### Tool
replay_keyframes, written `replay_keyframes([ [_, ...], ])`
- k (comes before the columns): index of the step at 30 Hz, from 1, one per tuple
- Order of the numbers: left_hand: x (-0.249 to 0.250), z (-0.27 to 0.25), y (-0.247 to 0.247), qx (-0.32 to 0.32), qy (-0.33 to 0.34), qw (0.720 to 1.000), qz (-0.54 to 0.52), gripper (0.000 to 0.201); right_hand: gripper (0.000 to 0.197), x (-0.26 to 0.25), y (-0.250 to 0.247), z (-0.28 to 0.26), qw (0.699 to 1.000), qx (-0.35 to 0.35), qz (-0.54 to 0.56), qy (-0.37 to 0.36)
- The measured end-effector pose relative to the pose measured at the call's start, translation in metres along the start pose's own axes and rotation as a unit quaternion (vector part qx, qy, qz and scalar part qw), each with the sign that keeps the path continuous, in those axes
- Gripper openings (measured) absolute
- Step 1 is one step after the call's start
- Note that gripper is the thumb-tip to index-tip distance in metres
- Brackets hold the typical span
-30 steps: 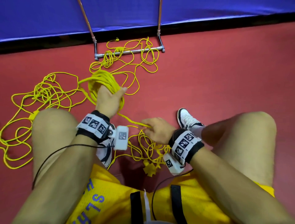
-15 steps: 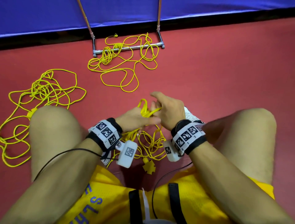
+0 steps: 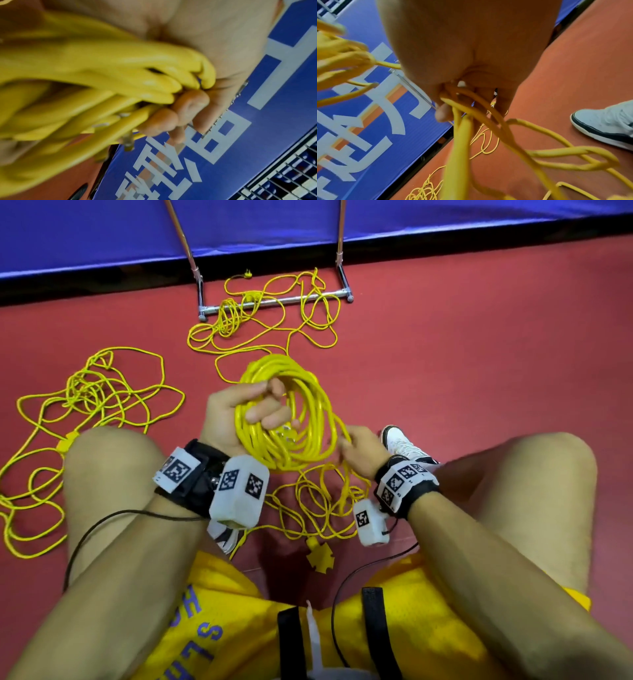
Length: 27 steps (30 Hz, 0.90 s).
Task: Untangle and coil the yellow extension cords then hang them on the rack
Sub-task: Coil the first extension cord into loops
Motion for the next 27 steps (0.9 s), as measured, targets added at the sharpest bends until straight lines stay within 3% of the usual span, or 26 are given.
replay_keyframes([
  [3, 0.015, 0.005, -0.012, 0.033, 0.049, 0.998, 0.0, 0.029, 0.037, 0.013, 0.023, -0.003, 0.997, -0.064, 0.035, 0.032],
  [6, 0.022, 0.007, -0.015, 0.087, 0.093, 0.991, -0.036, 0.039, 0.011, 0.003, 0.029, -0.017, 0.99, -0.108, 0.085, 0.027],
  [9, 0.038, 0.008, -0.028, 0.228, 0.197, 0.95, -0.077, 0.04, 0.012, -0.018, 0.032, -0.031, 0.981, -0.134, 0.143, -0.002],
  [12, 0.052, 0.011, -0.042, 0.3, 0.263, 0.914, -0.074, 0.036, 0.015, -0.029, 0.043, -0.047, 0.962, -0.182, 0.203, 0.019],
  [15, 0.054, 0.007, -0.055, 0.381, 0.338, 0.857, 0.078, 0.044, 0.04, -0.035, 0.051, -0.057, 0.949, -0.234, 0.208, 0.039],
  [16, 0.053, 0.005, -0.055, 0.397, 0.363, 0.821, 0.192, 0.041, 0.045, -0.039, 0.049, -0.059, 0.946, -0.245, 0.207, 0.039],
  [17, 0.051, 0.002, -0.051, 0.406, 0.378, 0.764, 0.33, 0.027, 0.043, -0.043, 0.047, -0.06, 0.946, -0.248, 0.209, 0.031],
  [18, 0.048, 0.003, -0.049, 0.392, 0.381, 0.71, 0.445, 0.018, 0.039, -0.047, 0.042, -0.06, 0.947, -0.244, 0.209, 0.019],
  [20, 0.037, 0.01, -0.045, 0.313, 0.353, 0.653, 0.593, 0.038, 0.034, -0.052, 0.028, -0.057, 0.953, -0.218, 0.209, -0.019],
  [24, 0.009, 0.022, -0.047, 0.168, 0.256, 0.6, 0.738, 0.054, 0.024, -0.053, 0.004, -0.048, 0.965, -0.19, 0.161, -0.085],
  [27, -0.006, 0.023, -0.044, 0.123, 0.183, 0.611, 0.76, 0.066, 0.017, -0.055, -0.003, -0.046, 0.965, -0.193, 0.149, -0.097],
])
Point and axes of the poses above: each hand's wrist, its own z-axis towards the middle knuckle, its own y-axis out of the palm, x = y × z, the point moved 5 cm from there along z, towards the middle knuckle, and after that the axes turned 13 degrees about x, right-handed, at the moved point
